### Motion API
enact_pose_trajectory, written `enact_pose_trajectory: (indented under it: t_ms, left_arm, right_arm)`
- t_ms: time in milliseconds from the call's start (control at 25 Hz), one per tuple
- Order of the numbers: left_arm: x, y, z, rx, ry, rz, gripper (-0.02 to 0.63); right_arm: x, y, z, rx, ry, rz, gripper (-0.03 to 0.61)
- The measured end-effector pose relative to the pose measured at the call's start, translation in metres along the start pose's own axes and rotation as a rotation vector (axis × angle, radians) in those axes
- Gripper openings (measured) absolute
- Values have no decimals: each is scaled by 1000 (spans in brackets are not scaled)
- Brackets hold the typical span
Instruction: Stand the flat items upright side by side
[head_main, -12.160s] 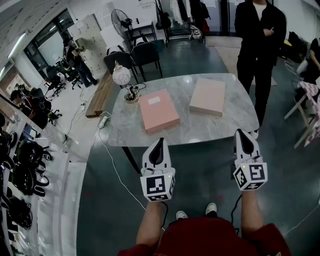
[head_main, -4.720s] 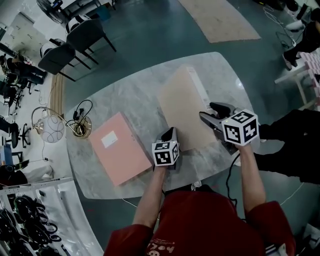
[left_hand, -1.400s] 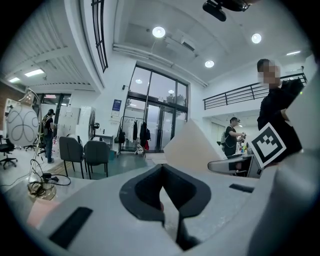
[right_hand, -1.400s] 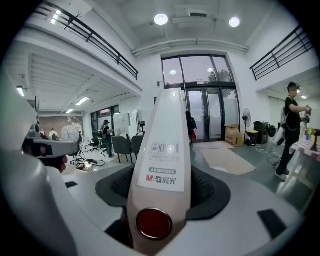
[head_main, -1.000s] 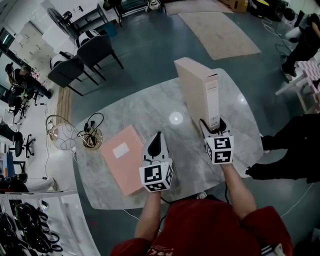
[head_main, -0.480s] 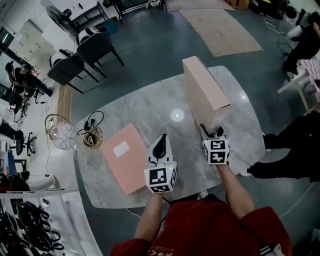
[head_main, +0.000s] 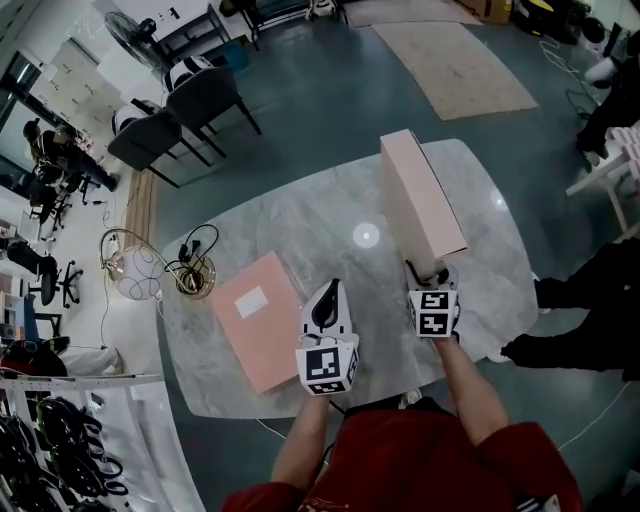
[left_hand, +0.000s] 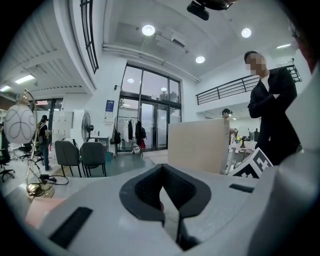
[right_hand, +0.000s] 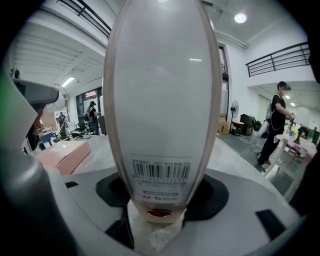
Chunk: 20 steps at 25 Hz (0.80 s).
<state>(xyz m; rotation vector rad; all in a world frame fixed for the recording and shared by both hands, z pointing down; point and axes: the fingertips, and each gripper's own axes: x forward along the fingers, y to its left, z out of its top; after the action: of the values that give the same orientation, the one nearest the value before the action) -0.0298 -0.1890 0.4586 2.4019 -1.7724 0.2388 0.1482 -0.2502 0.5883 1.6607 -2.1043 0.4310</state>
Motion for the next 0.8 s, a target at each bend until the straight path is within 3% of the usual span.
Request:
enact_pose_trajectory:
  t_ms: [280,800]
  left_arm:
    - [-15,-10,10,9,-12,26,3]
    - [-80,-35,20,35,-74,129,3]
  right_arm:
    - [-11,0,-3,-2,16,53,318]
    - [-94,-1,-11,26,-94,163,328]
